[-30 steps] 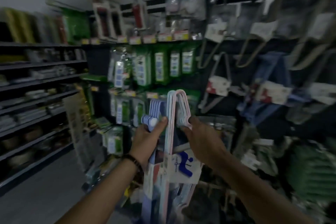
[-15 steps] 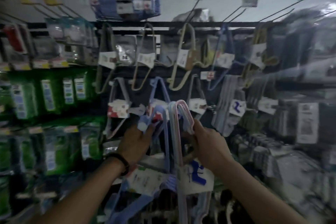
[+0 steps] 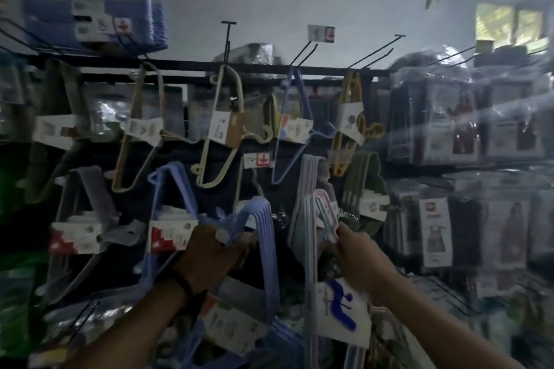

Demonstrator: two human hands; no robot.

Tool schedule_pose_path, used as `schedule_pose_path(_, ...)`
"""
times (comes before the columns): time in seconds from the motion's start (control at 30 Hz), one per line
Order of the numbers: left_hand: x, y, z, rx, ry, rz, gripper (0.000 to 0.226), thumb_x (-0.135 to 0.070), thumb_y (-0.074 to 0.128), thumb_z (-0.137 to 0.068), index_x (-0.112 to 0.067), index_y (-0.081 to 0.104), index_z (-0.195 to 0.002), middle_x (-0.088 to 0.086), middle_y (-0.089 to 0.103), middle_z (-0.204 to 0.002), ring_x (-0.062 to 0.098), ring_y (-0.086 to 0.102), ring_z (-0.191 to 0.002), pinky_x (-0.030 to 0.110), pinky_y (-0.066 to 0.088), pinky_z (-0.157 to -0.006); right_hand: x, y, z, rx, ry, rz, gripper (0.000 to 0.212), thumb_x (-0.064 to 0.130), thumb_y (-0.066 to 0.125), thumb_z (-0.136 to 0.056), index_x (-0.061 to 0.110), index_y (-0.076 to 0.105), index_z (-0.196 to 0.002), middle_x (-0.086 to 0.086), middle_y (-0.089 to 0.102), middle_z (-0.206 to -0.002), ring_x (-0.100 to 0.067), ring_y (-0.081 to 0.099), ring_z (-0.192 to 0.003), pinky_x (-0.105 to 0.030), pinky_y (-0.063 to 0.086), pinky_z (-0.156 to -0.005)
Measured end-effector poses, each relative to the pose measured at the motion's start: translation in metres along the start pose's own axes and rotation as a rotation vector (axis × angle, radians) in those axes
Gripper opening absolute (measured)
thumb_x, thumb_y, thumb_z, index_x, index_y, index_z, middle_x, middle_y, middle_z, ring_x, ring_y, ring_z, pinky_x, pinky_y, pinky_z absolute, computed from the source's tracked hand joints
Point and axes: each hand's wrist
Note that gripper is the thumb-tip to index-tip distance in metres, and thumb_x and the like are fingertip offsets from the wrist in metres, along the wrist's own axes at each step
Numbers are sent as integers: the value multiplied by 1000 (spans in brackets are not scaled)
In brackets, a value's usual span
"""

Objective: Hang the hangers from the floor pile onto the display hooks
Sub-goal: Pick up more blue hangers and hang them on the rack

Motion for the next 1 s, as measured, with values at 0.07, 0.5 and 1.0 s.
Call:
schedule_pose_path(0.07, 11, 14, -33, -57, 58, -53, 33, -45, 68, -92, -27, 56, -68, -10, 53, -48, 3, 48, -45, 16, 39, -49, -17, -9, -15, 30, 4, -98, 21, 45, 52, -104, 31, 52, -119, 5, 71, -92, -12, 69, -75, -38, 61, -74)
schedule_pose_path(0.5, 22, 112, -142, -182, 70, -122, 36, -38, 60, -103, -4, 69, -111, 27, 68, -80, 42, 64, -71, 50, 55, -66, -50, -15, -90, -82, -141, -303, 3, 36, 53, -106, 34, 55, -107, 3, 71, -90, -9, 70, -74, -36, 61, -67)
schedule_pose_path(1.0, 6, 134, -178, -25, -219, -233, 49, -38, 70, -97, -13, 56, -58, 10, 54, -55, 29, 54, -53, 38, 46, -56, -143, 2, -167, -64, -187, -477, 17, 45, 55, -104, 28, 59, -103, 10, 70, -87, 4, 67, -70, -11, 47, -55)
Point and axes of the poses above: each hand's wrist, its own z-axis away from the middle knuckle, its own y-axis out of the palm, x = y × z
